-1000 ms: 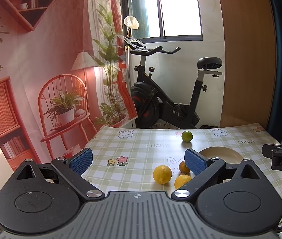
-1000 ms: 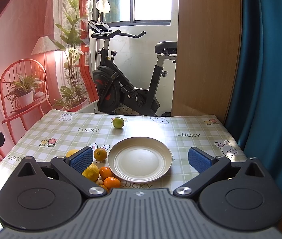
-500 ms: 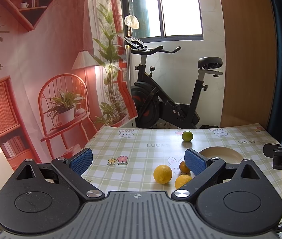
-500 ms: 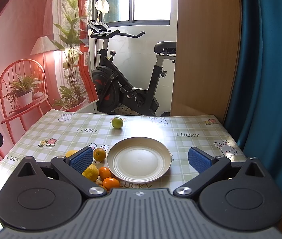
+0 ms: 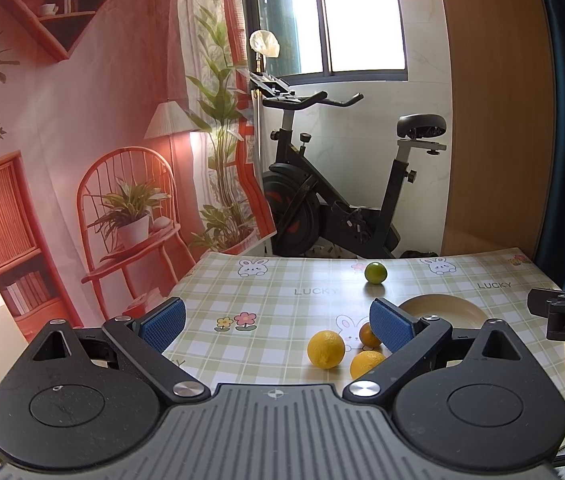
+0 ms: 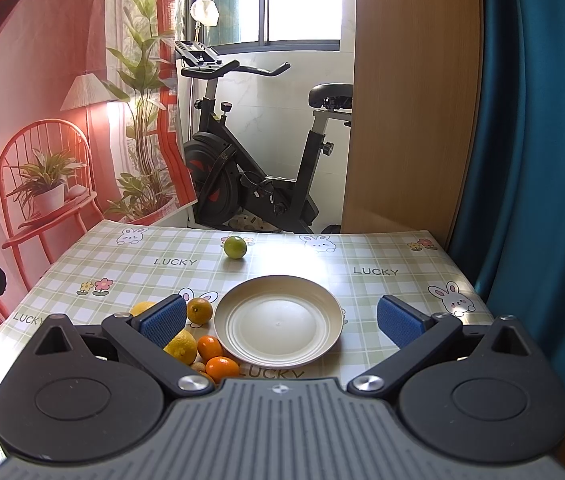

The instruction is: Organize fruits

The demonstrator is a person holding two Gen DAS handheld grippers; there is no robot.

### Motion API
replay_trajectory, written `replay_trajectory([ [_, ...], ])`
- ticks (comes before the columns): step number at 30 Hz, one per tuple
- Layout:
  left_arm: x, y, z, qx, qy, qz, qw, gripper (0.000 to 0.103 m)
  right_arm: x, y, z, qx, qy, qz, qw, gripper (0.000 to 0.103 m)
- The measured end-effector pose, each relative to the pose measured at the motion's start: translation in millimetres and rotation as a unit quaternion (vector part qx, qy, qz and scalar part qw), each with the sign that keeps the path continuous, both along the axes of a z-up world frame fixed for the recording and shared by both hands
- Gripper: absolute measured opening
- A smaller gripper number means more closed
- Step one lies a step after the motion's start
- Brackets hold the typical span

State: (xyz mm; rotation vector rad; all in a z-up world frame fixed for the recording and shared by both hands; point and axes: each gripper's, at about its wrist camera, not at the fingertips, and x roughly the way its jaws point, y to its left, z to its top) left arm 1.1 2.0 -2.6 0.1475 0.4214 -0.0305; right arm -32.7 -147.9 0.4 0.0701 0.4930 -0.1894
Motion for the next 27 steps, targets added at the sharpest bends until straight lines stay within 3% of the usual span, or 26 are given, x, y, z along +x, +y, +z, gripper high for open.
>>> replay_trajectory([
  [20, 1, 2, 0, -0.023, 0.005, -0.014, 0.9996, 0.100, 0, 1, 0, 0.000, -0.001, 0.006, 1.000, 0.103],
  [27, 20, 12, -6, -0.043, 0.010, 0.010, 0.9990, 0.100, 14, -2, -2, -0.004, -0.010, 0.029, 1.000, 0.103],
])
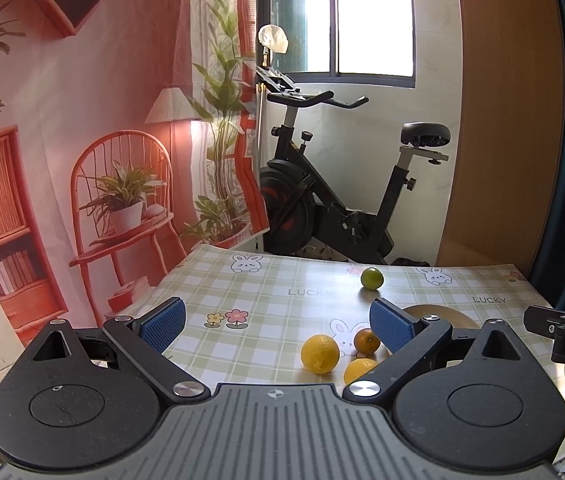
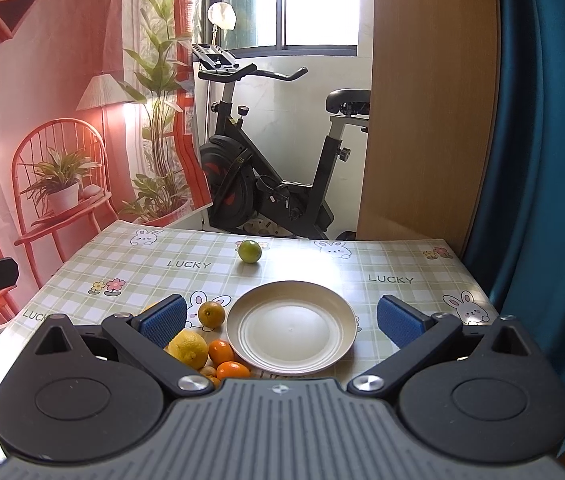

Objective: Organize fruits
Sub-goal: 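Move both tools down toward the fruit pile beside the beige plate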

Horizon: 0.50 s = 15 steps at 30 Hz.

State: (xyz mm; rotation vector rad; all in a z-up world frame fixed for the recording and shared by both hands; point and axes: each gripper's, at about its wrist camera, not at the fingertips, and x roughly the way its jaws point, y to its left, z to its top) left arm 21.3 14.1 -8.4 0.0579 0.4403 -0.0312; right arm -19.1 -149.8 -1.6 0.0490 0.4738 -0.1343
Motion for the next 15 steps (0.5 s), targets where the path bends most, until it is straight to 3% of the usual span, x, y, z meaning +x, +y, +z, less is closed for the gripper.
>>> replay_trajectory([
  [6, 26, 4, -5, 0.025, -0.018, 0.022, 0.9993, 0.099, 25, -1, -11, -0.002, 0.001, 0.041, 0.999, 0.103],
  [8, 33, 3, -6, 0.026, -0.029, 0.017, 0.9991, 0.099, 37, -7, -15, 0.019, -0.002, 0.048, 0.999, 0.103],
  [15, 68, 2, -20, 0.009, -0.003, 0.004, 1.0000, 0.098, 58, -26, -29, 0.076, -0.066, 0.052, 0.994, 0.103],
])
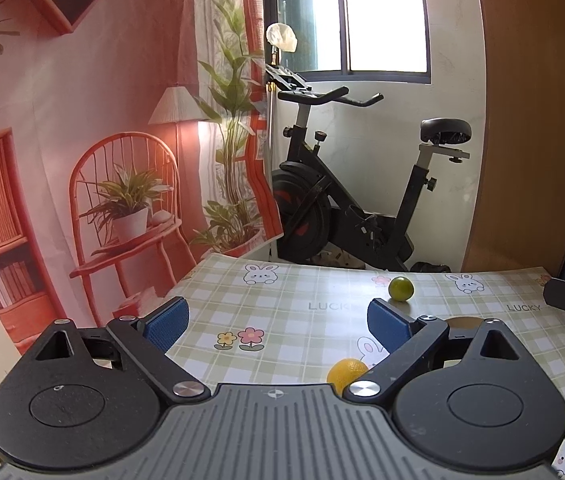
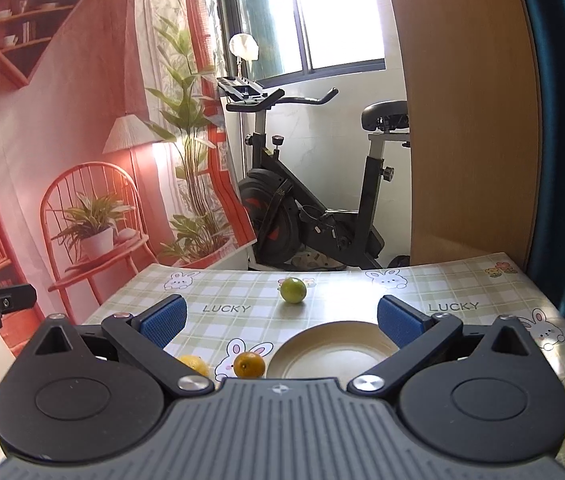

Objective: Organize fruits
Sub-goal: 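Move both tools down toward the fruit pile beside the beige plate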

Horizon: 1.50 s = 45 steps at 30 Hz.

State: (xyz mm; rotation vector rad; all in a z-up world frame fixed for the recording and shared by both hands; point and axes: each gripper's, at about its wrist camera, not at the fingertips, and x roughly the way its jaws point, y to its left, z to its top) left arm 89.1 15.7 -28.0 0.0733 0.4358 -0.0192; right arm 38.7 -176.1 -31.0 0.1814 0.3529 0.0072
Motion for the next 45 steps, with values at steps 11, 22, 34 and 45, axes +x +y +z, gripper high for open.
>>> replay_trajectory([
  [11, 33, -1, -47, -0.067, 0.027, -0.049, 0.9962, 0.094, 37, -13, -34, 0.015, 0.026, 0.031, 0.999, 0.103],
  [22, 52, -10, -63, -0.029, 0.090, -0.007, 0.9955, 0.091, 41, -4, -62, -0.030, 0.045, 0.020, 0.998, 0.103],
  [34, 50, -10, -79, -0.035, 0.130, -0.043, 0.9899, 0.083, 37, 3, -86, -0.031, 0.093, 0.046, 0.994, 0.103],
  [45, 49, 0, -67, -0.063, 0.087, -0.071, 0.9917, 0.075, 38, -3, -82, -0.026, 0.095, 0.036, 0.994, 0.103],
])
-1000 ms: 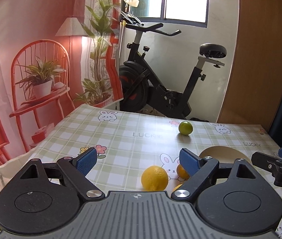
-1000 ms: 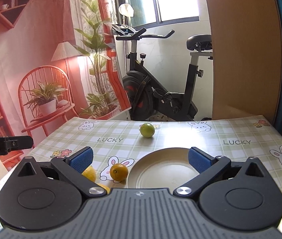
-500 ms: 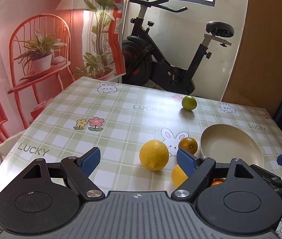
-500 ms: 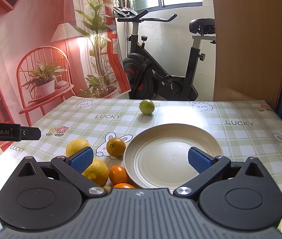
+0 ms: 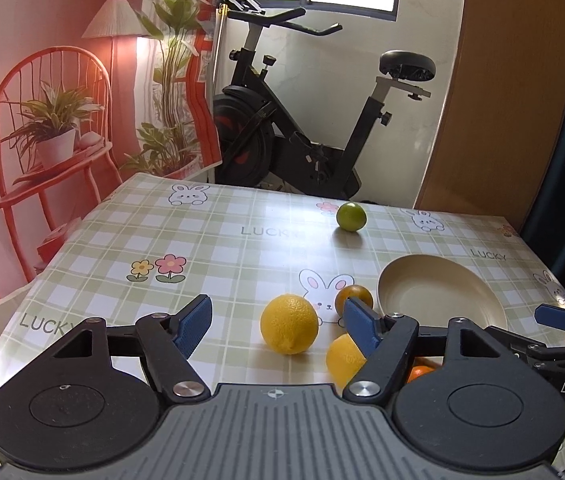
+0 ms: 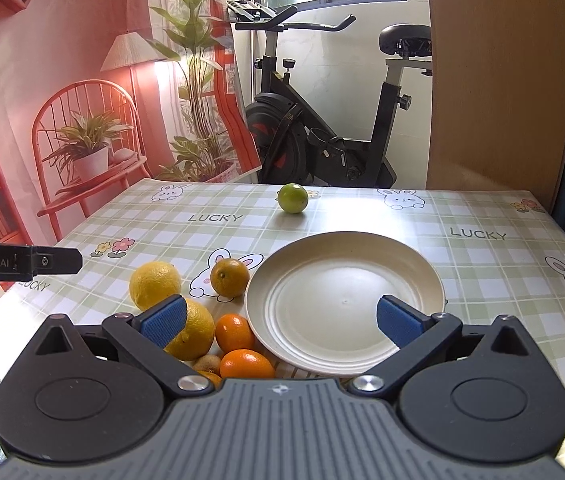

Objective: Organize fruits
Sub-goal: 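Move both tools down toward the fruit pile beside the beige plate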

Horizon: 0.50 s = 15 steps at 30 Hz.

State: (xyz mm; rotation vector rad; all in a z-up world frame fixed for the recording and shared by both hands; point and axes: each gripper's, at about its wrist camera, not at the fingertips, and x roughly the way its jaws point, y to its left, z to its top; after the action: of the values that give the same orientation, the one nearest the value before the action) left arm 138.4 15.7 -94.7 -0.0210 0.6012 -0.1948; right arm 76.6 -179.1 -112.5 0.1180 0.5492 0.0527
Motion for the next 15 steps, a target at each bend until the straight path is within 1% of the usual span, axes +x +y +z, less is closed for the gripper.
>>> replay_trajectory([
  [2, 1, 5, 6, -0.014, -0.022, 0.013, 0.9996, 0.075, 2, -5, 5, 0.000, -0.008, -0.001, 1.000, 0.101],
  [4, 5, 4, 9, -0.013, -0.035, 0.023, 0.9990, 0.076, 5, -10, 9, -0.008, -0.021, -0.010, 1.000, 0.101],
  [6, 13, 4, 8, -0.010, -0.024, 0.031, 0.9992, 0.076, 9, -14, 11, -0.011, -0.024, -0.012, 1.000, 0.099],
  [10, 24, 12, 3, -0.033, -0.009, 0.055, 0.9979, 0.076, 15, -17, 12, -0.023, -0.025, -0.010, 0.999, 0.097],
  [13, 30, 15, 3, -0.037, -0.002, 0.057, 0.9977, 0.075, 20, -17, 12, -0.023, -0.025, -0.004, 0.999, 0.097],
  [15, 32, 15, 5, -0.040, -0.004, 0.052, 0.9978, 0.075, 23, -16, 13, -0.023, -0.028, 0.000, 0.999, 0.093],
])
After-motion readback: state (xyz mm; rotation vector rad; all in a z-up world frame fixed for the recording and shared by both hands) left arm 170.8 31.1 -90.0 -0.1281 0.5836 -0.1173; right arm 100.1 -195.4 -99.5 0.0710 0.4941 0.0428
